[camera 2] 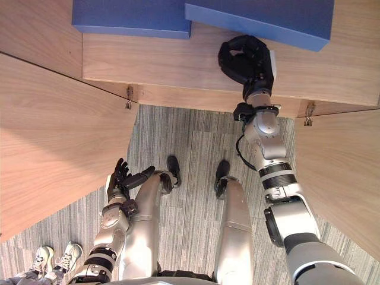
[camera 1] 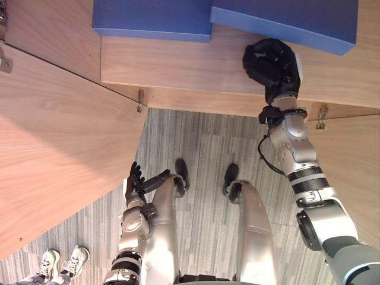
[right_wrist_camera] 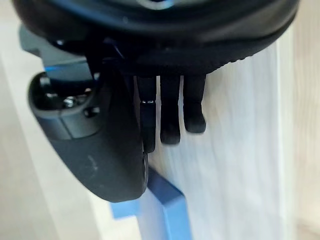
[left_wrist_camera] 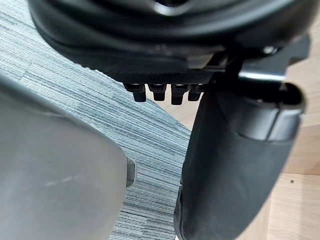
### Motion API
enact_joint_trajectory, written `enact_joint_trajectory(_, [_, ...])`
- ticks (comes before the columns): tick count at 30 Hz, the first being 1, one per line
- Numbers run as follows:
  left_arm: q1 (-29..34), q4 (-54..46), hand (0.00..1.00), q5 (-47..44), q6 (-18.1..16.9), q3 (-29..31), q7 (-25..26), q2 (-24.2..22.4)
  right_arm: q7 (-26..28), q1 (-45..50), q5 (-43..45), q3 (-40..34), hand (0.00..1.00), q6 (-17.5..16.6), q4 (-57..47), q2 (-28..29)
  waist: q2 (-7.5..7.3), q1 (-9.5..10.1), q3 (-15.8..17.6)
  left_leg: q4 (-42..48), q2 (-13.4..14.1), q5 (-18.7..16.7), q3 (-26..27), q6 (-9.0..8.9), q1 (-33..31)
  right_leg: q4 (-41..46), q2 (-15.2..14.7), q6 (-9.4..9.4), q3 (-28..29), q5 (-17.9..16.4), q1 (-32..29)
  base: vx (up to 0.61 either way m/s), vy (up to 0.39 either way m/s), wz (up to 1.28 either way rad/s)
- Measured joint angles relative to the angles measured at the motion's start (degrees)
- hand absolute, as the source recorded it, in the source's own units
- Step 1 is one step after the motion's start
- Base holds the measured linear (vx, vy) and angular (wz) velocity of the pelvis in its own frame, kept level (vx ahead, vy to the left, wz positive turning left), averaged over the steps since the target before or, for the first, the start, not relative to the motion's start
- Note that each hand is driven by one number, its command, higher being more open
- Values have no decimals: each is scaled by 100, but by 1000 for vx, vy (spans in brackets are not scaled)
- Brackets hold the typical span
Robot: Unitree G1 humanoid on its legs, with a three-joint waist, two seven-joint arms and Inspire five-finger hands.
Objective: Walk over to the cabinet, pick up the folder, carry it to the office cabinet, place the folder inside the office cabinet, then close the office cabinet door
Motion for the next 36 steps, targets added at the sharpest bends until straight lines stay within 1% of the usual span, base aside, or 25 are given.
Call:
enact_joint_trajectory(4, [-5, -3, 100, -93, 19, 108, -3, -27, -71, 13, 382, -156, 0, -26, -65, 177, 0, -10, 0, 2, 21, -1, -7, -1, 0, -4, 24, -1, -4, 0, 0, -39, -42, -2])
enact_joint_trajectory(10, [-37, -3, 100, -217, 33, 219, 5, -48, -315, -152, 379, -197, 0, -8, -70, 338, -1, -12, 0, 19, 39, -2, -33, -2, -61, -2, 46, -2, -20, 1, -49, -40, -38, -1])
enact_joint_trajectory(13, [-70, -5, 100, -220, 34, 225, 20, -32, -472, -564, 361, -199, 0, 5, 130, 388, -1, -27, 0, 65, 48, -1, -50, -1, -183, 37, 52, -6, -29, 3, -162, -43, -32, -1])
enact_joint_trajectory(16, [-111, 3, 100, -331, 24, 225, 68, -32, -634, -1144, 293, -202, 0, 47, 602, 401, -1, -36, 0, 99, 50, 0, -63, 0, -220, 63, 50, -7, -35, 4, -192, -28, -19, 1])
enact_joint_trajectory(20, [-154, 4, 100, -335, 14, 219, 133, -37, -786, -1378, 61, -199, 0, 56, 905, 400, -2, -59, -1, 90, 26, 25, -118, 0, -267, 65, 30, -11, -90, 6, -202, -62, -40, 7])
enact_joint_trajectory(23, [-188, -5, 100, -335, -17, 215, 144, -33, -881, -1530, 31, -195, 0, 54, 1018, 399, -45, -99, -23, 1, -37, 124, -131, 7, -344, 74, -23, -29, -110, 32, -294, -73, -44, 12])
enact_joint_trajectory(27, [-215, -11, 100, -336, -29, 192, 152, -77, -998, -1552, 36, -200, 0, 86, 960, 350, -47, -106, -24, -181, -106, 271, -105, 39, -315, 24, -108, -64, -156, 105, -294, -73, -46, 12])
enact_joint_trajectory(28, [-215, -18, 100, -336, -28, 191, 152, -85, -1042, -1483, 35, -203, 0, 112, 835, 344, -47, -109, -24, -214, -104, 292, -96, 45, -301, -8, -110, -67, -167, 126, -277, -75, -52, 8])
enact_joint_trajectory(30, [-213, -25, 100, -335, -15, 189, 152, -115, -1099, -985, 19, -279, 0, 144, 113, 339, -48, -72, -24, -267, -86, 309, -56, 52, -215, -47, -124, -65, -188, 136, -186, -31, -37, 8])
enact_joint_trajectory(31, [-177, -19, 100, -333, 19, 184, 161, -146, -1093, -314, -118, -303, 0, 142, -659, 347, -50, -55, -23, -308, -73, 308, -41, 50, -41, -120, -124, -64, -216, 135, 23, 17, -24, 6])
enact_joint_trajectory(32, [-149, -10, 100, -333, 34, 163, 166, -162, -1090, -19, -179, -303, 0, 140, -938, 357, -51, -61, -22, -344, -73, 307, -36, 50, 65, -155, -124, -61, -231, 136, 146, 27, -16, 7])
enact_joint_trajectory(33, [-68, -6, 100, -325, 68, 82, 159, -198, -1064, 596, -307, -305, 0, 116, -1455, 388, -54, -74, -21, -438, -76, 304, -7, 49, 326, -292, -123, -50, -258, 141, 427, 41, -2, 5])
enact_joint_trajectory(34, [-14, -14, 100, -327, 76, 49, 148, -224, -1043, 926, -397, -303, 0, 88, -1699, 420, -69, -84, -29, -505, -78, 302, 23, 48, 475, -368, -122, -38, -261, 146, 575, 33, 3, 1])
enact_joint_trajectory(35, [99, -26, 100, -313, 75, -11, 138, -241, -998, 1569, -485, -293, 0, 47, -2151, 549, -128, -97, -62, -631, -75, 256, 85, 23, 768, -547, -113, -8, -257, 147, 861, 45, -2, -1])
enact_joint_trajectory(36, [223, -24, 100, -303, 85, -11, 130, -261, -894, 2187, -684, -273, 0, -17, -2539, 745, -164, -172, -81, -747, -56, 183, 128, -14, 1061, -711, -98, 19, -291, 135, 1171, 40, -9, 1])
